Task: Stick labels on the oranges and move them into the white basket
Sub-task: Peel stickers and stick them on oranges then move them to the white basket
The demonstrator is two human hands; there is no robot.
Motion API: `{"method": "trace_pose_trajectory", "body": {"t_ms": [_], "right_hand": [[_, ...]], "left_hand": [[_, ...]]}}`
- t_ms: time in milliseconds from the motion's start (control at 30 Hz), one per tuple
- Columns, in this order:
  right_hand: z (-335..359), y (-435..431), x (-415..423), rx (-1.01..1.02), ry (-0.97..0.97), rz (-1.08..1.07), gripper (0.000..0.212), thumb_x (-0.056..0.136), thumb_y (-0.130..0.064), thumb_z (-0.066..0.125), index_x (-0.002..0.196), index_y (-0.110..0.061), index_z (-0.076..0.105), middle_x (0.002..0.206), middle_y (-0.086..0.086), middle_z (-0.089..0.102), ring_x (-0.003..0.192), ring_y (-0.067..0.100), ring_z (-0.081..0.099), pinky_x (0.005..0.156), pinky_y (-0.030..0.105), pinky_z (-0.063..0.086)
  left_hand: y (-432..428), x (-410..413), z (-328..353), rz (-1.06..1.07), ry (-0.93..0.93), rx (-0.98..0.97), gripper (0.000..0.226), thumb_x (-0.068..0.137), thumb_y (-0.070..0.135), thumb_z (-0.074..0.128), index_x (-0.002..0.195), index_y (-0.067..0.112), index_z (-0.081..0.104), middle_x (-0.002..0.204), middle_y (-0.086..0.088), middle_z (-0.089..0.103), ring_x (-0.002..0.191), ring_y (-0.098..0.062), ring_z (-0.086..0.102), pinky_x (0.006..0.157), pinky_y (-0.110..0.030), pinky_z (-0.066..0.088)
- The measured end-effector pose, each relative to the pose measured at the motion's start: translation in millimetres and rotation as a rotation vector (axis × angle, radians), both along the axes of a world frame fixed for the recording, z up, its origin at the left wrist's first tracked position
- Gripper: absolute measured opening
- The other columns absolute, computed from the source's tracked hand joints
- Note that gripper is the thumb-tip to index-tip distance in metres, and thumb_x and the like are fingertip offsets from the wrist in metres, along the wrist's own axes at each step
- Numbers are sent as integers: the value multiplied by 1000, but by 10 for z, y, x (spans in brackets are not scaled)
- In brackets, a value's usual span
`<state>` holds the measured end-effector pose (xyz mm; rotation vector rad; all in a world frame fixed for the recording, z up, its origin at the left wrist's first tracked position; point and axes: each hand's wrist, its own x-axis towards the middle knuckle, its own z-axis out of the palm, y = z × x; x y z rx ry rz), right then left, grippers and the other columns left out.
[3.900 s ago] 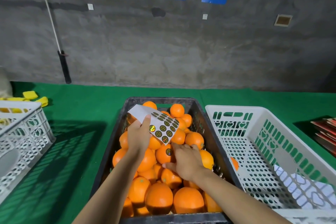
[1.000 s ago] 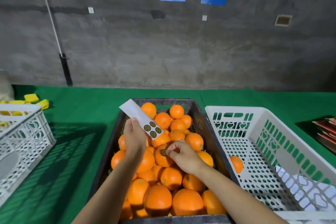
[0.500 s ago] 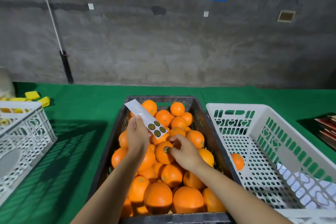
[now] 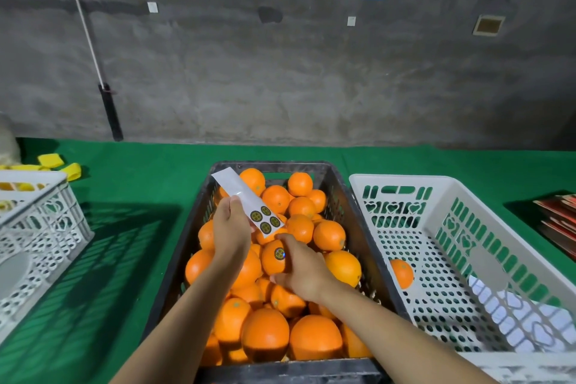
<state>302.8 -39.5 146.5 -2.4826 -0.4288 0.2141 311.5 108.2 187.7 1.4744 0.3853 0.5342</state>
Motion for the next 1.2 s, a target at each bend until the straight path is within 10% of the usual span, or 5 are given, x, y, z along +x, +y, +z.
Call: {"method": "trace_pose_trajectory", "body": {"t_ms": [300,667,800,1033,1200], "right_hand": [[413,-187,61,1160,255,-669,51,82,-59,72,100,-14,58,88,9,66,75,20,65,68,37,58],[485,-487,98,1908,141,-699,58,93,-72,40,128,-27,45,136,2,58,103,32,71,80,42,59],[489,-430,63,1675,63,-682,42,99,-56,46,130,-28,48,126,-1,63,98,23,71,79,39,59],[270,-167,-75,448,-576,-181,40,88,-53,62,115,-24,67,113,-14,57,110,5,54,91,22,46],[204,-173,-68,267,-622,-81,41,91,-41,68,127,-24,66,123,-8,55,115,13,50,97,30,45]], "left_hand": [[-18,-26,40,105,12,17,31,107,29,31,101,8,52,77,5,56,61,2,59,40,-3,36],[-140,-53,30,-345,133,-76,29,107,38,36,103,23,61,79,-2,76,70,-19,75,51,-22,54],[-163,-98,54,-407,136,-71,27,107,40,36,105,29,61,85,1,77,77,-18,76,55,-23,56],[-150,-102,64,-368,41,42,26,106,34,42,106,19,63,87,-4,76,76,-20,75,60,-29,59],[-111,-77,60,-483,73,-124,38,104,45,43,114,16,66,100,-8,77,91,-25,75,78,-40,60]]}}
